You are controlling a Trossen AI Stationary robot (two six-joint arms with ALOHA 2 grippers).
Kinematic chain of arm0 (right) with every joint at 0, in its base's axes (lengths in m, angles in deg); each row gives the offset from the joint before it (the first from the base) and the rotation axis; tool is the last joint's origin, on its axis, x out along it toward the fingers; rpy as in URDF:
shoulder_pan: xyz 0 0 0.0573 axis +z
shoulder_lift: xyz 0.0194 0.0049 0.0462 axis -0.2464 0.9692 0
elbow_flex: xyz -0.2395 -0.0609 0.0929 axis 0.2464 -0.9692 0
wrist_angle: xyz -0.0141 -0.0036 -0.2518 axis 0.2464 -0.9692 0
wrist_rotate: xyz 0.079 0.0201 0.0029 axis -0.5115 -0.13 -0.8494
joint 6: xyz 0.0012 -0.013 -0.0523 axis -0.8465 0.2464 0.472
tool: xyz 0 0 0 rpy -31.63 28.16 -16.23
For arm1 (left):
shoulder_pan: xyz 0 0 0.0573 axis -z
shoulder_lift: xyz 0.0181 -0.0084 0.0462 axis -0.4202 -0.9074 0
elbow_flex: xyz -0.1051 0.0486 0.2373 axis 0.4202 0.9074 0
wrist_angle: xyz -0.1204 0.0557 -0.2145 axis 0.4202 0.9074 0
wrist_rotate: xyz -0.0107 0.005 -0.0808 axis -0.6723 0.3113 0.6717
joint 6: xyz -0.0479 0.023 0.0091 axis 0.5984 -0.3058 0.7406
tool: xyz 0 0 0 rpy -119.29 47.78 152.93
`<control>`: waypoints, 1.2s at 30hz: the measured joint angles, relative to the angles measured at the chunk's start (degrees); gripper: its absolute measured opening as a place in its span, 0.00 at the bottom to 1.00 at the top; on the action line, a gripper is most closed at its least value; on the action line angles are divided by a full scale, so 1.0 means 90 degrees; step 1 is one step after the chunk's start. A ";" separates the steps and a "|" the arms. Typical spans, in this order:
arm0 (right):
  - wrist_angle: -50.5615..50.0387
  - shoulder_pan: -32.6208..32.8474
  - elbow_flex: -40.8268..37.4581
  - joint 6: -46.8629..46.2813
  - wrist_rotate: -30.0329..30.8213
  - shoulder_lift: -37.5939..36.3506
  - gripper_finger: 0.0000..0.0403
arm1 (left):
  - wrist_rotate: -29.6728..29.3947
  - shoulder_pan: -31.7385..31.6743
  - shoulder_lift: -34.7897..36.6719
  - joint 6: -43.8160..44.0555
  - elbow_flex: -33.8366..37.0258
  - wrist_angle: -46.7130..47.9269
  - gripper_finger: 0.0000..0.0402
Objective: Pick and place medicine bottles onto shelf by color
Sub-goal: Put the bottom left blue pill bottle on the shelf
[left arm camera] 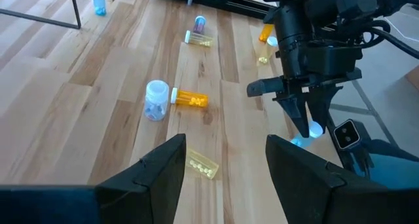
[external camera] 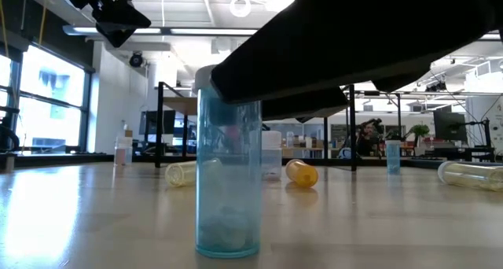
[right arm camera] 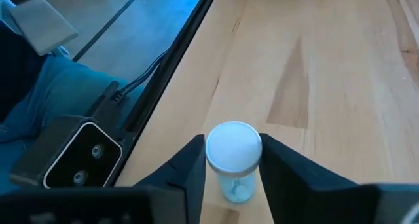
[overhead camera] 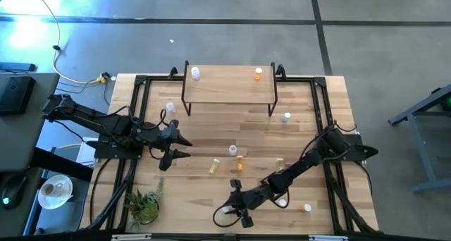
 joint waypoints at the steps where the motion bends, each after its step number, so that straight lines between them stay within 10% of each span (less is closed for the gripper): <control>1: 0.0011 -0.0016 0.0000 0.0001 0.0000 0.0000 0.28 | 0.0001 0.0000 -0.0001 -0.0026 0.0000 0.0000 0.50; 36: -0.0399 -0.2806 0.0000 0.1707 0.0331 -0.2321 0.27 | -0.1076 -0.0015 -0.0001 -0.2221 0.0000 0.0000 0.50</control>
